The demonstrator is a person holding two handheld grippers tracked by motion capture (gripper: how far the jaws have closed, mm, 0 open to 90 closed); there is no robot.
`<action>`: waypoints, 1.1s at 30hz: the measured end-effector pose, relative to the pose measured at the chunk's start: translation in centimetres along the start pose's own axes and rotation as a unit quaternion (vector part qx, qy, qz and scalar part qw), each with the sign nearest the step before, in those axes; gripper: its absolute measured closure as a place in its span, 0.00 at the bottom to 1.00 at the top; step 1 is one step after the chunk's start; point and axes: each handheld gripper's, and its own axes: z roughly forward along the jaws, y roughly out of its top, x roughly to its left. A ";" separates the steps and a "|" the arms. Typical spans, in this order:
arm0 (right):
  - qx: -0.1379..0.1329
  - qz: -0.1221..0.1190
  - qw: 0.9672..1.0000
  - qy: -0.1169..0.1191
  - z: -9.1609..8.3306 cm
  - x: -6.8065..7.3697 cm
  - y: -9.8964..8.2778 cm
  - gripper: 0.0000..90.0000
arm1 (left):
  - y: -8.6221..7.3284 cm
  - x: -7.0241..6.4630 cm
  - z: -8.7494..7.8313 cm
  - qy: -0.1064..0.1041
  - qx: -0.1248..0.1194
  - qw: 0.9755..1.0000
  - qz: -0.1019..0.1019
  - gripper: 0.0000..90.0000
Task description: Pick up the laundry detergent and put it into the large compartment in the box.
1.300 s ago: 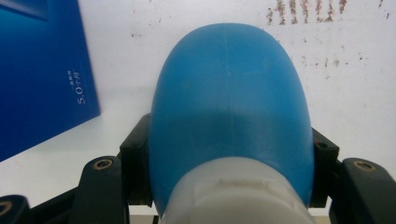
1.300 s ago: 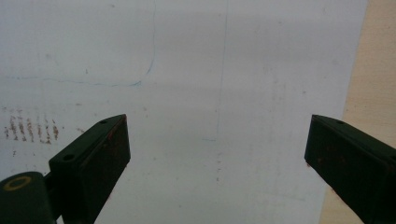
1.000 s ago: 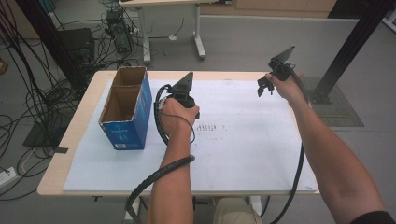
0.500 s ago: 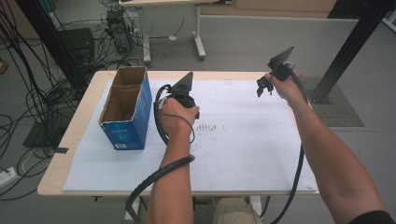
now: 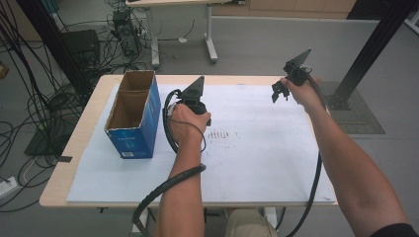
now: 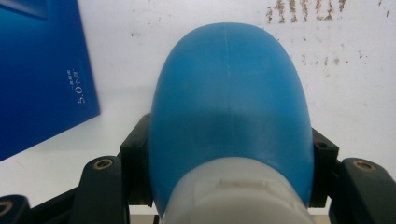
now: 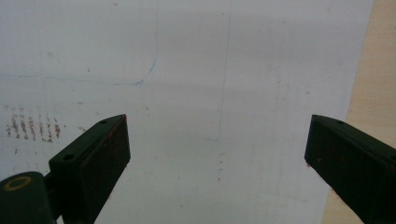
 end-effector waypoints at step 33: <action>0.001 -0.003 1.000 0.001 -0.1 -0.3 -0.1 0.07 | -0.1 0.0 0.0 0.000 -0.001 1.000 -0.001 0.42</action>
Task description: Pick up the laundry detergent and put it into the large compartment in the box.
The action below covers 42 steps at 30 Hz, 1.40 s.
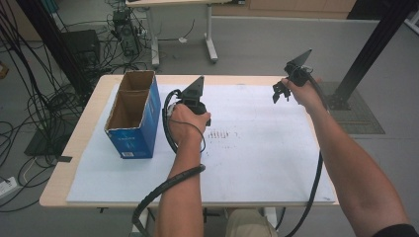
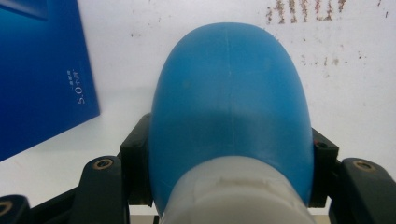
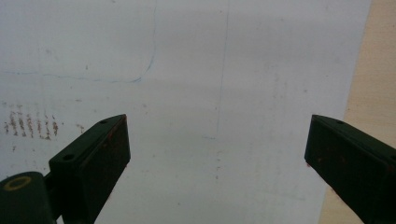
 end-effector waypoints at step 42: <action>-0.001 0.001 1.000 -0.002 0.0 0.1 -0.2 0.07 | -0.1 0.8 -1.7 -0.018 0.002 1.000 0.007 0.42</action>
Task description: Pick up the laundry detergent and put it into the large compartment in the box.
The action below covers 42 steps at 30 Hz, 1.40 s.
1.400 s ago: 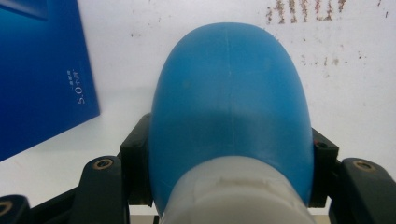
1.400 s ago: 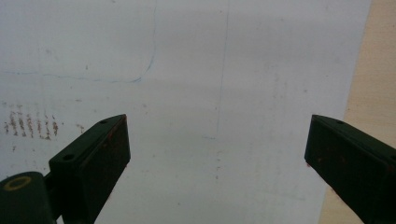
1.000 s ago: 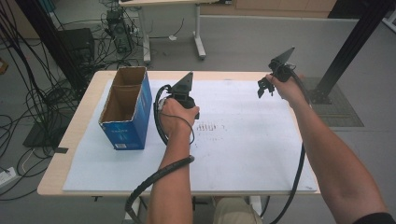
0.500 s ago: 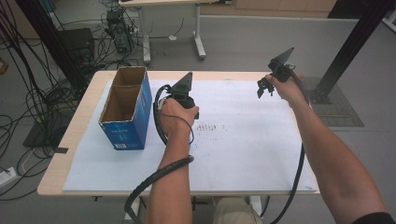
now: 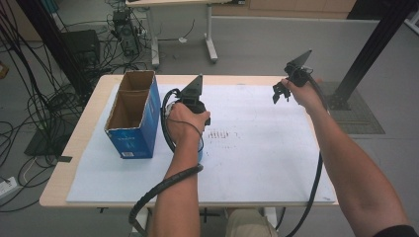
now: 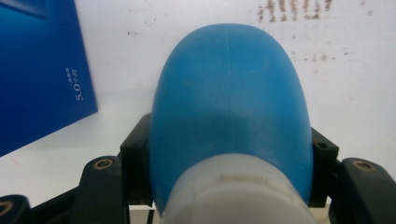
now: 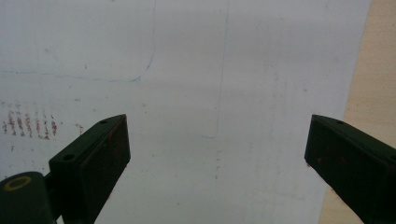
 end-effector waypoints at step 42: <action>-0.015 -0.017 1.000 0.000 -2.7 1.1 -1.5 0.08 | 0.1 12.8 -24.7 0.028 -0.087 0.996 -0.026 0.42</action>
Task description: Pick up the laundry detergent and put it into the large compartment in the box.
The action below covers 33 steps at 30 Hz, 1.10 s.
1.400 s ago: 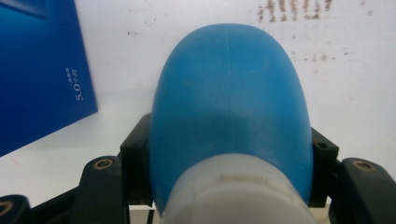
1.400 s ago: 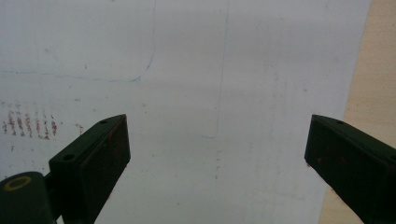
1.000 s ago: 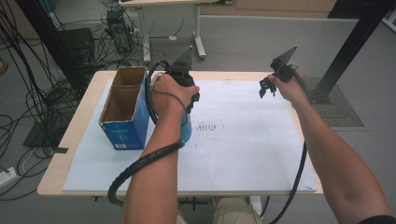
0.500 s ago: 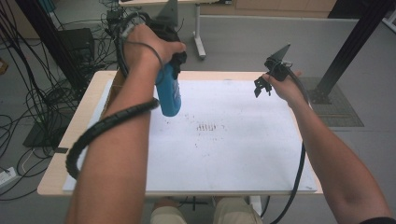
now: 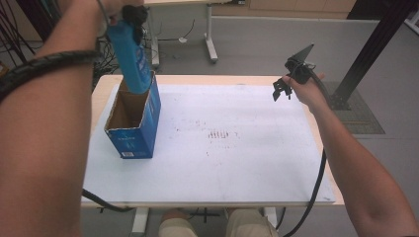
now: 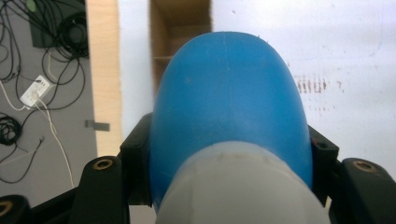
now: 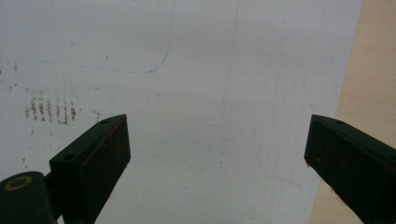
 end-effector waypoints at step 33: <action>0.000 -0.009 1.000 -0.001 0.2 0.5 0.1 0.08 | 0.4 4.8 4.7 0.013 0.011 0.999 -0.040 0.42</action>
